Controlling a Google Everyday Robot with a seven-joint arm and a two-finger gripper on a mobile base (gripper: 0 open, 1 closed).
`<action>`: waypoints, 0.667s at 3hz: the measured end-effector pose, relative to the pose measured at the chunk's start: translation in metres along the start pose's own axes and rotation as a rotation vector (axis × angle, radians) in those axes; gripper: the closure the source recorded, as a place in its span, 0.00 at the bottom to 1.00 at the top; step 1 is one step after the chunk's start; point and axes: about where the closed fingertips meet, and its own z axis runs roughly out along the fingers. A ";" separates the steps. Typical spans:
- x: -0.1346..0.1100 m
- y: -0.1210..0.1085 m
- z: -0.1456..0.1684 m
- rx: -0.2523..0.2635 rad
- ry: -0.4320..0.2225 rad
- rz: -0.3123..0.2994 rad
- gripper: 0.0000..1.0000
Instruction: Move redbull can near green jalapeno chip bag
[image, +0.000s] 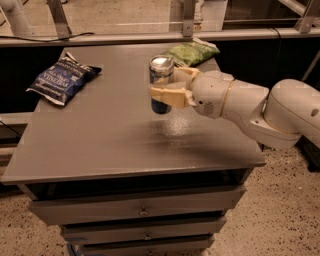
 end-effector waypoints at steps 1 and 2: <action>0.000 0.000 0.000 0.000 0.000 0.000 1.00; -0.003 -0.029 -0.006 0.041 0.009 -0.018 1.00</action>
Offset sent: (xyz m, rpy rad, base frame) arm 0.0595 -0.0588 0.0150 -0.0328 -0.0324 -0.1219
